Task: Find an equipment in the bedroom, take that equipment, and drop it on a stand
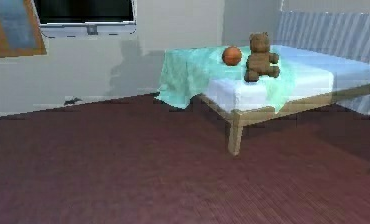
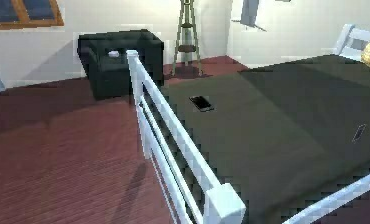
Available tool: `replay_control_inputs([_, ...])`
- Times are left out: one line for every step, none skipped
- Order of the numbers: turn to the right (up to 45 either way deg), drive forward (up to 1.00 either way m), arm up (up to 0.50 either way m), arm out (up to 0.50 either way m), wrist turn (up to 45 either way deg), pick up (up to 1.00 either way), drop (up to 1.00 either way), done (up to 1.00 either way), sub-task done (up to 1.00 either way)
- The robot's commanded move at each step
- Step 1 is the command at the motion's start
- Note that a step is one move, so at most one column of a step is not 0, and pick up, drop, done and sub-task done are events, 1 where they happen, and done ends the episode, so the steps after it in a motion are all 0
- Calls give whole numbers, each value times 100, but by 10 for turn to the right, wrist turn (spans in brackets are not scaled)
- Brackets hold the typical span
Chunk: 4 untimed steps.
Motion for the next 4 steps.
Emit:
replay_control_inputs([0,100,0,0,0,0,0,0,0])
replay_control_inputs([0,90,0,0,0,0,0,0,0])
replay_control_inputs([-420,0,0,0,0,0,0,0,0])
replay_control_inputs([0,0,50,0,0,0,0,0,0])
